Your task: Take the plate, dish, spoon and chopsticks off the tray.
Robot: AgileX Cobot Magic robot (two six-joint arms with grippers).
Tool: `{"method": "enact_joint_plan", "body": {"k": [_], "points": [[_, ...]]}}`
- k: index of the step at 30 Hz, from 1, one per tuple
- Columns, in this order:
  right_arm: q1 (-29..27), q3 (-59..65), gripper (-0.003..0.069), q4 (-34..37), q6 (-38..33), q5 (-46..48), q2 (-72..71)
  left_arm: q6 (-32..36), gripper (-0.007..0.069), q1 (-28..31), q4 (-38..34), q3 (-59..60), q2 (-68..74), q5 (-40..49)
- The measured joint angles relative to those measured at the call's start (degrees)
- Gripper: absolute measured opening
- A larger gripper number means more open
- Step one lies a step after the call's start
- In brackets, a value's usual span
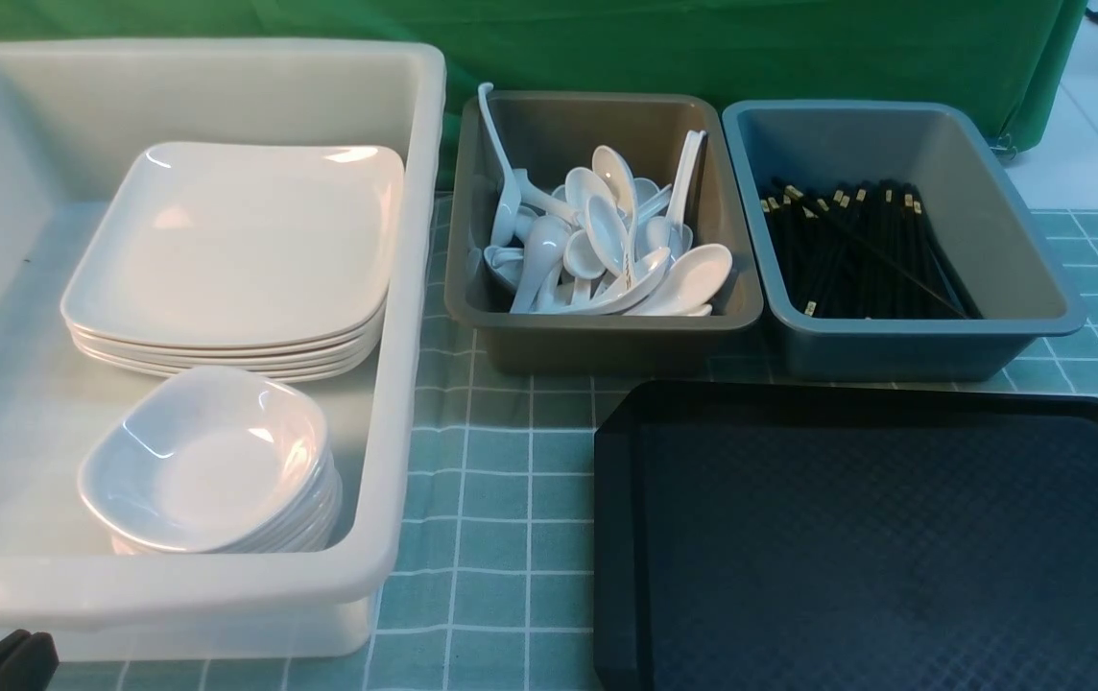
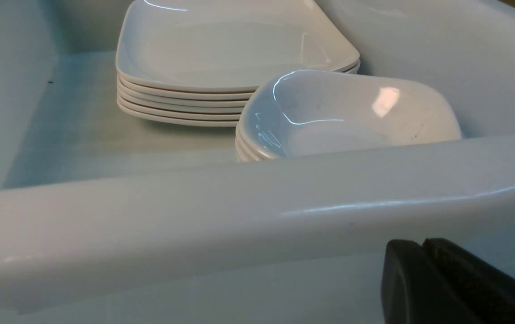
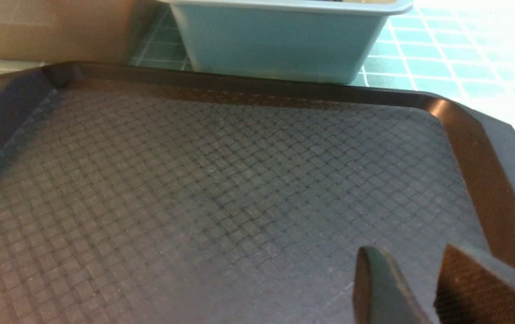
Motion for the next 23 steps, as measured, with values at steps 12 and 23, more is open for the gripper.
{"method": "enact_joint_plan", "body": {"k": [12, 23], "points": [[0.0, 0.0, 0.0241, 0.0, -0.1, 0.0, 0.0, 0.0, 0.0013, 0.0, 0.0, 0.0, 0.0, 0.0], [0.0, 0.0, 0.0241, 0.0, 0.0, 0.0, 0.0, 0.4, 0.0013, 0.0, 0.0, 0.0, 0.0, 0.0]]}}
